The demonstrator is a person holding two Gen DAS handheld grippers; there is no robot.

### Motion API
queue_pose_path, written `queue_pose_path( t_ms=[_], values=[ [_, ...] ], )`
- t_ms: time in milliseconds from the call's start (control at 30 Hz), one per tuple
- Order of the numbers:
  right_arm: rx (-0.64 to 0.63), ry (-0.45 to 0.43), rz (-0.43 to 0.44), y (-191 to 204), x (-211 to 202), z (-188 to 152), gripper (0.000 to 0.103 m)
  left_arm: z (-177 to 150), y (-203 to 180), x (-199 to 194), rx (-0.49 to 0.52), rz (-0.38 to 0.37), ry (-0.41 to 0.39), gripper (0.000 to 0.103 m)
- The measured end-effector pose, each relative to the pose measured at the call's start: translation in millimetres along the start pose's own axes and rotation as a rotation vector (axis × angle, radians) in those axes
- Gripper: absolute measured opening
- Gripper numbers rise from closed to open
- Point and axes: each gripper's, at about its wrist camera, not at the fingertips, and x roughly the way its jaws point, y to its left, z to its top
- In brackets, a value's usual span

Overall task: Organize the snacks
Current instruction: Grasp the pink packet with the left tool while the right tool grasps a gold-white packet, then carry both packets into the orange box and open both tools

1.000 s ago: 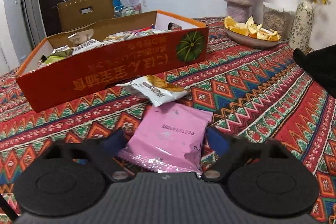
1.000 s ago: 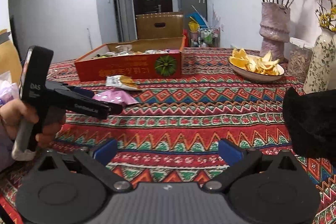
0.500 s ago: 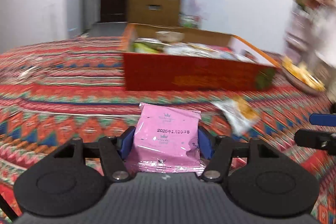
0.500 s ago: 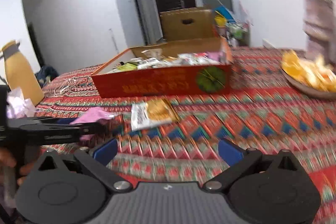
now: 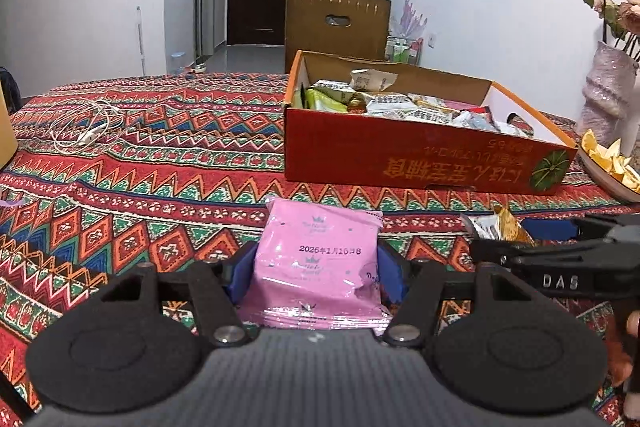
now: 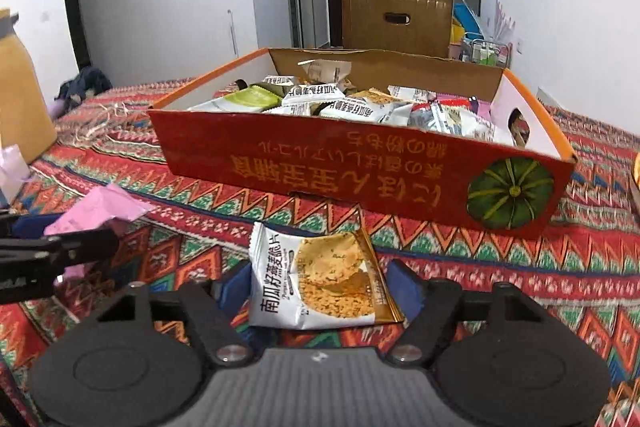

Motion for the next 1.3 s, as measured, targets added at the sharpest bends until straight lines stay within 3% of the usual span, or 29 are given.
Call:
queue_pose_path(
  t_ms=[167, 367, 633, 833, 1067, 1300],
  values=[
    [0.0, -0.01, 0.004, 1, -20, -15, 0.056, -4, -9, 2, 0.033, 0.002, -0.001, 0.063],
    [0.011, -0.013, 0.021, 1, -63, -44, 0.052, -13, -21, -10, 0.052, -0.007, 0.015, 0.063],
    [0.073, -0.079, -0.002, -11, -150, -89, 0.052, -45, -37, -90, -0.007, -0.078, -0.026, 0.063],
    [0.084, -0.133, -0.045, -12, -197, -113, 0.052, -59, -50, -131, -0.001, -0.072, -0.052, 0.063],
    [0.1, -0.185, -0.044, -15, -221, -119, 0.052, -58, -63, -156, 0.025, -0.091, -0.098, 0.063],
    [0.084, -0.222, -0.043, -17, -224, -106, 0.052, -47, -66, -154, 0.05, -0.089, -0.121, 0.063]
  ],
)
